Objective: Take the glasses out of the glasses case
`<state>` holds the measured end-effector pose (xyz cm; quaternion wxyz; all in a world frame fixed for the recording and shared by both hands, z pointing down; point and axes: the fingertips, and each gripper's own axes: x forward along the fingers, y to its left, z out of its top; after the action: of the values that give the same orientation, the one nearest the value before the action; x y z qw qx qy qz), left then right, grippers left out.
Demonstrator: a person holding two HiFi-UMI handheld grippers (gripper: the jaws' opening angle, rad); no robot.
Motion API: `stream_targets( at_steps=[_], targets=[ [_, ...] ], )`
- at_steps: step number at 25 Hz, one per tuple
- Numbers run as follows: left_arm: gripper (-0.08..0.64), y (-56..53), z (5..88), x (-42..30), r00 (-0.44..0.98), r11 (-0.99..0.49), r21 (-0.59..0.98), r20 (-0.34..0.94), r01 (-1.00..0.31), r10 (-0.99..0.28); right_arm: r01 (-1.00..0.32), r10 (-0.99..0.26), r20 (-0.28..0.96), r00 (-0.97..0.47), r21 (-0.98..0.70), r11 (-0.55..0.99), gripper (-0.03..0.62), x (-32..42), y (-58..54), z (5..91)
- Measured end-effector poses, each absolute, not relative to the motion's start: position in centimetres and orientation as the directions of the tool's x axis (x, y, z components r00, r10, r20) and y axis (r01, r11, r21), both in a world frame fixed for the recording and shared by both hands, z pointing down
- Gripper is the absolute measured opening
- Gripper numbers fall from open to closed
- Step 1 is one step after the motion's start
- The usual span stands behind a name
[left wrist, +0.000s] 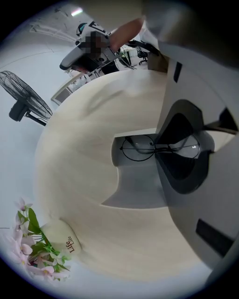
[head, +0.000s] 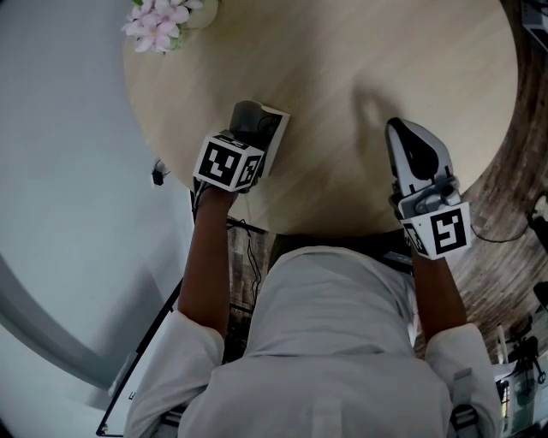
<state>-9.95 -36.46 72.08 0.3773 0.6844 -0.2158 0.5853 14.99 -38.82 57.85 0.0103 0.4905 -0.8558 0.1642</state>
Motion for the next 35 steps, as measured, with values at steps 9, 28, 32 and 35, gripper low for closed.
stream_targets(
  at_steps=[9, 28, 32, 35],
  targets=[
    [0.032, -36.7, 71.6, -9.9, 0.232, -0.6, 0.258, 0.965, -0.758, 0.123, -0.849, -0.848, 0.162, -0.504, -0.27, 0.453, 0.026, 16.1, -38.4, 57.4],
    [0.026, -37.9, 52.2, -7.7, 0.312, -0.538, 0.046, 0.855, -0.842, -0.415, -0.789, -0.808, -0.047, -0.587, -0.19, 0.584, 0.026, 19.8, -35.8, 47.0],
    [0.025, -35.9, 46.7, -7.5, 0.38, -0.531, 0.053, 0.759, -0.845, -0.528, -0.786, -0.799, -0.063, -0.598, -0.151, 0.6, 0.026, 19.5, -34.6, 44.1],
    [0.025, -35.2, 42.7, -7.5, 0.455, -0.54, 0.073, 0.64, -0.838, -0.619, -0.787, -0.794, -0.091, -0.601, -0.105, 0.608, 0.026, 18.8, -33.6, 41.4]
  ],
)
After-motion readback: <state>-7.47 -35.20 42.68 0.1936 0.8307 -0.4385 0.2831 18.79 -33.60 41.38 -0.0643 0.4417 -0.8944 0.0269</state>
